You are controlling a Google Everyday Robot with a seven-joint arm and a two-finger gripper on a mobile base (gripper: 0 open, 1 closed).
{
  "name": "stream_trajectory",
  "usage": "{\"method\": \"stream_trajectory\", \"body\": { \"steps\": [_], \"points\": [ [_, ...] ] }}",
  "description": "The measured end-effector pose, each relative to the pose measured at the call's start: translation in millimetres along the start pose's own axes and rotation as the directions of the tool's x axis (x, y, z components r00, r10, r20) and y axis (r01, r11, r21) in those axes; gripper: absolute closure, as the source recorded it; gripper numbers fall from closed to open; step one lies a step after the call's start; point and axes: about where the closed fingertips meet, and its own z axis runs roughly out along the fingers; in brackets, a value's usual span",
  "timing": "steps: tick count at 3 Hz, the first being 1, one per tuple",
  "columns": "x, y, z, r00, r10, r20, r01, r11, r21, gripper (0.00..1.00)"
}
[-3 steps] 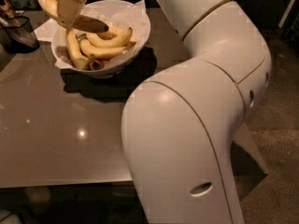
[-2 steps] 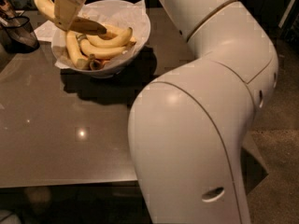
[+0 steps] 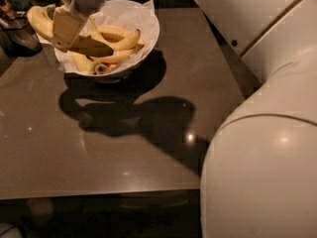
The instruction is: Pick banana from white bowl
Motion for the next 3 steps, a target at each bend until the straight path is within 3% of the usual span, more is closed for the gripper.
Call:
{"method": "stream_trajectory", "body": {
  "steps": [1,2,3],
  "points": [
    [-2,1,2,1.000,0.002,0.008,-0.002,1.0000,0.000,1.00],
    [-6,31,-5,0.998,0.007,0.066,-0.007,1.0000,-0.003,1.00],
    [-3,71,-5,0.994,0.048,0.096,-0.049,0.9988,0.008,1.00]
  ]
}}
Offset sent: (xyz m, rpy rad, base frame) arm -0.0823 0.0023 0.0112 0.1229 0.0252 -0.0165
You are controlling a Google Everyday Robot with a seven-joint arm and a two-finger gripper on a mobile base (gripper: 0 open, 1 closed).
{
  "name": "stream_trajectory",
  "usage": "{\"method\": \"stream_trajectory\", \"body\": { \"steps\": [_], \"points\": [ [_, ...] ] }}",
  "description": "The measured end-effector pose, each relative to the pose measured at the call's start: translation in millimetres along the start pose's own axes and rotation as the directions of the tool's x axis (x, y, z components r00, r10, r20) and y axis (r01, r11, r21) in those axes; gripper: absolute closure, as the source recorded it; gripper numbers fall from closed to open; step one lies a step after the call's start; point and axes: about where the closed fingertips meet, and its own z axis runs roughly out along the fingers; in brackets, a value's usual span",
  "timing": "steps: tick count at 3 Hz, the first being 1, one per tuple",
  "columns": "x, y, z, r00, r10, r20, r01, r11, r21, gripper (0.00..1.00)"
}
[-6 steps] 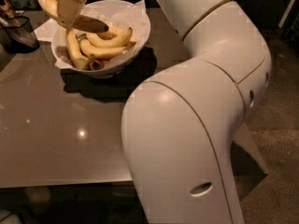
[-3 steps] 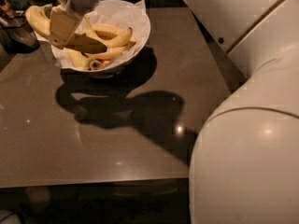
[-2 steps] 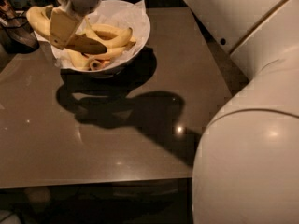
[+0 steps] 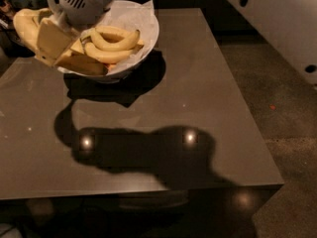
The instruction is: Pick banana from white bowl
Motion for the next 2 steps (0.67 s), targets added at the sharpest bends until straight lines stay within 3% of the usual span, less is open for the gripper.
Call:
{"method": "stream_trajectory", "body": {
  "steps": [1,2],
  "points": [
    [5.3,29.5,-1.2,0.999,0.049,-0.014,-0.049,0.9987,0.016,1.00],
    [5.2,29.5,-1.2,0.999,0.049,-0.014,-0.049,0.9987,0.016,1.00]
  ]
}}
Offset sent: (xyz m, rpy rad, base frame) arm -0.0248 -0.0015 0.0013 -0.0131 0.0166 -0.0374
